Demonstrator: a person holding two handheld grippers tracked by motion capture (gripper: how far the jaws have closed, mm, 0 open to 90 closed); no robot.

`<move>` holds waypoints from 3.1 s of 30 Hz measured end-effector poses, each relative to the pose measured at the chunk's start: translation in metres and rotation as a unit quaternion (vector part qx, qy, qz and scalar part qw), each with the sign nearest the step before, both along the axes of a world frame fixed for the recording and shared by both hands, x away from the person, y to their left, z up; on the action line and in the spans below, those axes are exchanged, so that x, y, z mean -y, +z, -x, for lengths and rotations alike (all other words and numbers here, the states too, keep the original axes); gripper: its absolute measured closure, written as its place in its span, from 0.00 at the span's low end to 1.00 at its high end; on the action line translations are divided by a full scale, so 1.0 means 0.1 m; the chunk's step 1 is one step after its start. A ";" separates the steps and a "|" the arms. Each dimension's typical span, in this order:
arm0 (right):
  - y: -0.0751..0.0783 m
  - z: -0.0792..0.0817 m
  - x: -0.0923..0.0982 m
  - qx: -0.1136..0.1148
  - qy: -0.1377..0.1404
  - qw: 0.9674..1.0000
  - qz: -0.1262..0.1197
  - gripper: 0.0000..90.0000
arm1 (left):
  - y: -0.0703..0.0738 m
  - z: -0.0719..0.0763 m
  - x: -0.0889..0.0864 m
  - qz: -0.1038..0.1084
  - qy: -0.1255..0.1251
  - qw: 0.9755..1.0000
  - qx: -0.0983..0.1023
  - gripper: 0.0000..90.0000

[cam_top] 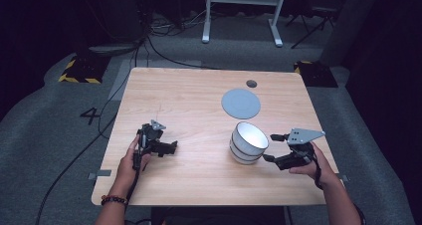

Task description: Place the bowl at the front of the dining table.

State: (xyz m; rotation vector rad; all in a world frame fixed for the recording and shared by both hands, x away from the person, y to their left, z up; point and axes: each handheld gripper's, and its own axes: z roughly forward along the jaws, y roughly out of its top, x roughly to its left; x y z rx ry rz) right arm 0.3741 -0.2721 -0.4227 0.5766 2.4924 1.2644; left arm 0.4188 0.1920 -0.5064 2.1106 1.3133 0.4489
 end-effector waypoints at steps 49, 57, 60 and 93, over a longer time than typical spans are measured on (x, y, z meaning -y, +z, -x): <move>0.07 -0.13 -0.58 -0.049 0.089 0.995 -0.003 0.71 | 0.00 0.00 0.00 0.000 0.000 1.000 0.000 0.00; 0.13 -0.12 -0.59 -0.063 0.107 0.992 -0.020 0.91 | 0.00 0.00 0.00 0.000 0.000 1.000 0.000 0.00; 0.12 -0.12 -0.59 -0.063 0.108 0.992 -0.018 0.91 | 0.00 0.00 0.00 0.000 0.000 1.000 0.000 0.00; 0.39 -0.11 -0.38 -0.012 0.088 0.995 -0.046 0.91 | 0.00 0.00 0.00 0.000 0.000 1.000 0.000 0.00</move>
